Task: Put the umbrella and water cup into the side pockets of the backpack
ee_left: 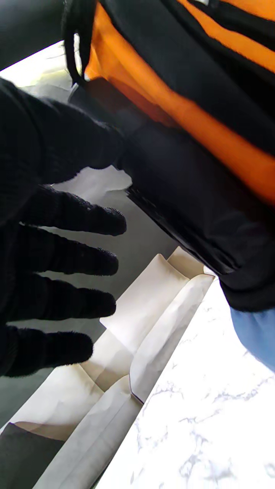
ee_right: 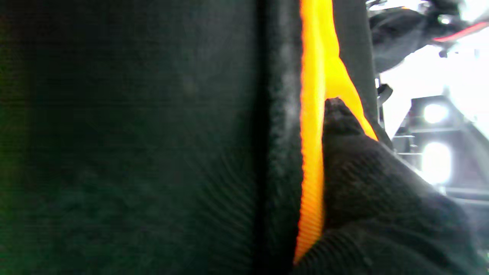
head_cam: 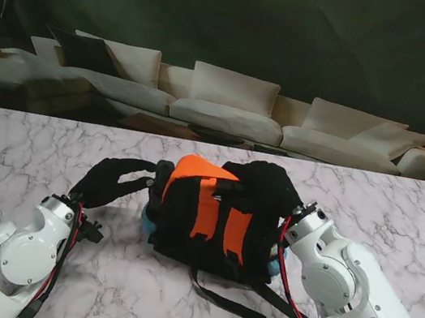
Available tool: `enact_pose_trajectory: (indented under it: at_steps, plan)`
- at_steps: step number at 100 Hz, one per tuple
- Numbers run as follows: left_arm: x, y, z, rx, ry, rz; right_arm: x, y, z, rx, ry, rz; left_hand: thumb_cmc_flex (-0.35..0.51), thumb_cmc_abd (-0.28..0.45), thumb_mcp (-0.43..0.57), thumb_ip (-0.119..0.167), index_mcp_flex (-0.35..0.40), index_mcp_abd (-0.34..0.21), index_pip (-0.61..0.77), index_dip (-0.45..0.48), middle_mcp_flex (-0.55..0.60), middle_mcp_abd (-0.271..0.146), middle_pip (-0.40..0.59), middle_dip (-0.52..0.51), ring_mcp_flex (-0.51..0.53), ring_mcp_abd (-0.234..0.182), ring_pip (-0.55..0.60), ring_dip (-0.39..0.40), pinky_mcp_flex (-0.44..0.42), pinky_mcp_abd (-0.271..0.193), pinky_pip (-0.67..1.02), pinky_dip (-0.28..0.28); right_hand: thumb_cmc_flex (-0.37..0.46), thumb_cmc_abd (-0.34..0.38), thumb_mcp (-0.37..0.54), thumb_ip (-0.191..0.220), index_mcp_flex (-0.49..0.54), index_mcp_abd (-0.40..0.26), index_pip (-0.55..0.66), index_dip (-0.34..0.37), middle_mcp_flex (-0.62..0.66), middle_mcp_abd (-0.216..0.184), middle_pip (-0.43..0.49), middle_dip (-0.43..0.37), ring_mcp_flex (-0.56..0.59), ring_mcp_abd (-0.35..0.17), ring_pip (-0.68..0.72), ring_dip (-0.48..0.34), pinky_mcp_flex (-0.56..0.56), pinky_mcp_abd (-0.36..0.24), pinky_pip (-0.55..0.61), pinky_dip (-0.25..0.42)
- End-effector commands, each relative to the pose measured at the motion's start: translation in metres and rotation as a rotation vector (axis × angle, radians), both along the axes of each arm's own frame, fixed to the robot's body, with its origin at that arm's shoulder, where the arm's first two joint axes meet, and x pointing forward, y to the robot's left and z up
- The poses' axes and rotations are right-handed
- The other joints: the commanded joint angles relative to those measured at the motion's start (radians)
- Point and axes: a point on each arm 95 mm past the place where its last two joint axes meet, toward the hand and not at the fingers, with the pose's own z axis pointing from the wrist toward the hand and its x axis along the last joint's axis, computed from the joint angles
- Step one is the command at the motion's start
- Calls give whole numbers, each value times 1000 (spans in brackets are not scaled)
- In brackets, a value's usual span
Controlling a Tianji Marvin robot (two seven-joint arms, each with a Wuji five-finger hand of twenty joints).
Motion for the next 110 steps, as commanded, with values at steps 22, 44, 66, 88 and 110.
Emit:
enact_pose_trajectory:
  at_steps: [22,44,66,88,110]
  plan:
    - [-3,2,-5,4,34,-5,18,9,-5,-20,62,100,18,48,0,17,11,10,-1,12,23,0,10,18,8,8,19,15,-21,22,27,-2,106,121,105,48,59,-287,9,92,-47,-89,-113,16,-17,-38,-227,-5,-136,38,-145,8]
    - [-1,2,-8,9,50,1,37,-5,-28,-77,136,40,17,51,-1,17,10,9,-2,12,23,-2,10,19,7,8,18,16,-22,21,25,-6,18,113,106,33,-131,-265,-119,4,-306,-62,-323,-88,-412,2,-636,-140,-405,28,-355,-13]
    - [-1,1,-9,10,61,5,49,-11,-36,-121,231,-28,16,52,-1,17,0,10,-7,10,19,-2,8,19,4,7,17,17,-23,22,25,-7,-387,166,-61,163,-440,44,-501,83,-804,96,-341,-276,-805,106,-795,-315,-669,39,-621,-84]
    - [-1,2,-9,7,59,12,51,-10,-22,-57,167,-53,14,52,-1,17,-4,11,-9,9,19,-3,9,20,4,6,17,18,-26,21,23,-8,-438,190,-188,172,-515,132,-602,69,-898,129,-379,-309,-866,148,-831,-369,-703,59,-716,-119]
    - [0,2,-9,4,57,13,48,-12,3,56,174,-58,14,52,-1,18,-12,12,-13,7,8,-2,7,20,-4,4,13,17,-30,19,20,-10,-464,226,-235,171,-577,151,-646,78,-959,133,-371,-308,-848,197,-826,-393,-651,138,-717,-130]
